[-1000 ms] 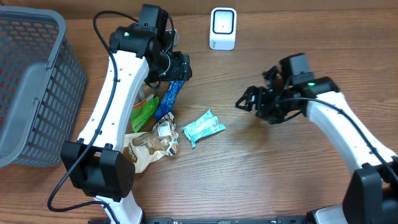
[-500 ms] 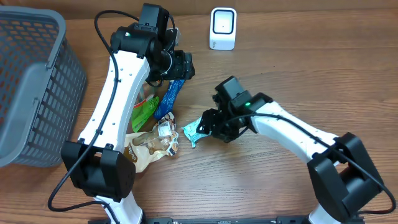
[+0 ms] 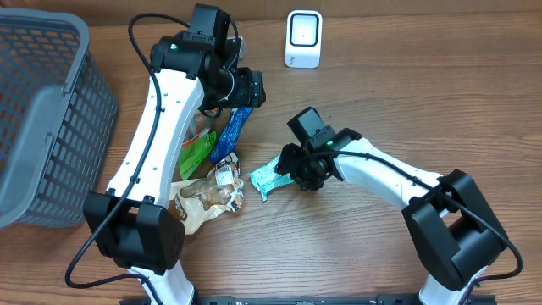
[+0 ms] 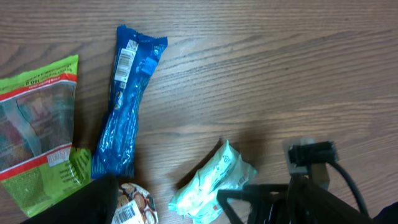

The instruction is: Scan the item barcode

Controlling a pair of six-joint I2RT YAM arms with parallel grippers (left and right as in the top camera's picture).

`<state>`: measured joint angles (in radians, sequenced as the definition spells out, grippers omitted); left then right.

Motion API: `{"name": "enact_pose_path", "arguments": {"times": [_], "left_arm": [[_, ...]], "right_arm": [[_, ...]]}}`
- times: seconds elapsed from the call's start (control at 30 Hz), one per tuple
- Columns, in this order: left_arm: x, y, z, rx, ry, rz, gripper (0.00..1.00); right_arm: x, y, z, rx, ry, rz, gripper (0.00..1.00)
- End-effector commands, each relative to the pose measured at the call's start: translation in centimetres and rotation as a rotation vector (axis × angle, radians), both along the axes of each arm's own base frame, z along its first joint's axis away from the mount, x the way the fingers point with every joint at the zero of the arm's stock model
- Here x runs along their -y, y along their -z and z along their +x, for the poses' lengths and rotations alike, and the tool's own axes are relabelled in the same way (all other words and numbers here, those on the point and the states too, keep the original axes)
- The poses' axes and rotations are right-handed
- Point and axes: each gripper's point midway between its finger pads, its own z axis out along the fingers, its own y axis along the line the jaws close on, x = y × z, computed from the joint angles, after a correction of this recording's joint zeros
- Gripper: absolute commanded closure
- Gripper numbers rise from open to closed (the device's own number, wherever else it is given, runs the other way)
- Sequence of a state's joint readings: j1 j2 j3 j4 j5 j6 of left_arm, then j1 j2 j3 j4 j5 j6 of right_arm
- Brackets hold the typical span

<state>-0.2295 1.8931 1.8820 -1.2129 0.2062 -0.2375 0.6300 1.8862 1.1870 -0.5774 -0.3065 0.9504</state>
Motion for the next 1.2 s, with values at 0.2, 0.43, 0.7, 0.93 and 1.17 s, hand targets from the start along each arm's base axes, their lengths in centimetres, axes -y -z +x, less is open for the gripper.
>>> {"name": "enact_pose_path", "arguments": {"times": [0.2, 0.43, 0.7, 0.93, 1.17], "left_arm": [[1.1, 2.0, -2.8, -0.186, -0.088, -0.063, 0.22], [3.7, 7.1, -7.7, -0.417, -0.093, -0.145, 0.22], [4.5, 14.6, -11.8, -0.570, -0.210, -0.178, 0.24], [1.7, 16.2, -12.4, -0.567, -0.305, -0.017, 0.23], [2.5, 17.5, -11.6, -0.495, -0.325, -0.002, 0.32]], "right_arm": [[3.7, -4.8, 5.0, 0.116, 0.028, 0.074, 0.18], [9.7, -7.1, 8.6, 0.187, 0.119, 0.095, 0.15], [12.0, -7.1, 9.6, 0.208, 0.142, 0.079, 0.15], [12.0, -7.0, 9.6, 0.230, 0.103, 0.069, 0.15], [12.1, -7.0, 9.5, 0.232, 0.095, 0.063, 0.14]]}}
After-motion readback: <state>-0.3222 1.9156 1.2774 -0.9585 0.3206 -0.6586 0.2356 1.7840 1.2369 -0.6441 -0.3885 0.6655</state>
